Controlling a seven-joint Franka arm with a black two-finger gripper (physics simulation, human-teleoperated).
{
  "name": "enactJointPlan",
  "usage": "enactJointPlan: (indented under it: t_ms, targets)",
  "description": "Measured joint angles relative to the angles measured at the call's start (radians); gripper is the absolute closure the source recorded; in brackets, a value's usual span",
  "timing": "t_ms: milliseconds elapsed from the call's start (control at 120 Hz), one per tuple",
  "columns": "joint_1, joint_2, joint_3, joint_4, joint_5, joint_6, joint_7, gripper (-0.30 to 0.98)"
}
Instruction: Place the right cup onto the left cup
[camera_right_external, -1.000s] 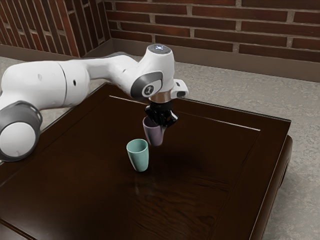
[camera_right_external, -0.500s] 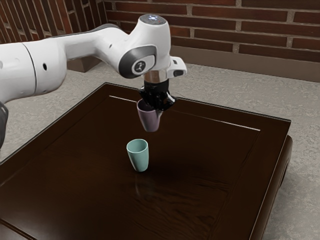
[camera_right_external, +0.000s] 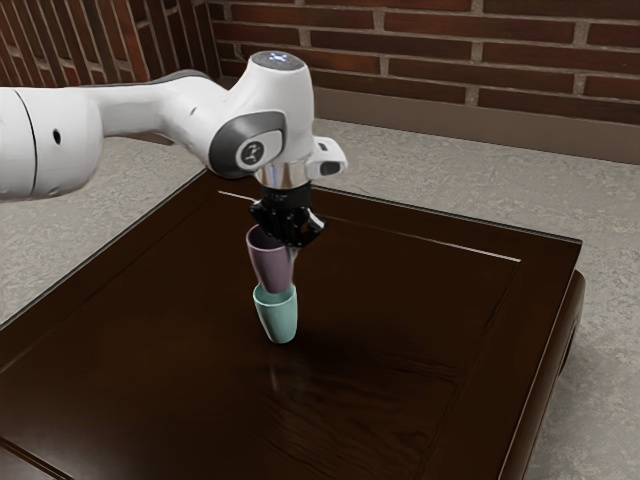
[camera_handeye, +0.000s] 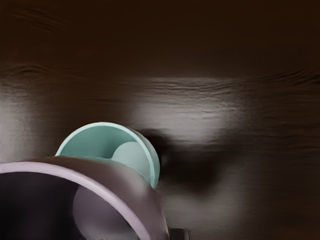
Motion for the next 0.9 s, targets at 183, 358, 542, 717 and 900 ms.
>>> enactJointPlan:
  t_ms: [183, 358, 542, 717, 900]
  targets:
    - [0.000, -0.010, 0.018, -0.023, -0.003, 0.008, -0.004, 0.78]
    - [0.003, 0.012, 0.024, -0.018, -0.002, 0.024, -0.005, 0.78]
    - [0.002, 0.037, 0.024, -0.005, 0.003, 0.036, -0.003, 0.78]
    - [0.001, 0.058, 0.025, -0.004, 0.003, 0.053, -0.002, 0.78]
    - [0.002, 0.068, 0.029, -0.007, 0.004, 0.064, -0.001, 0.78]
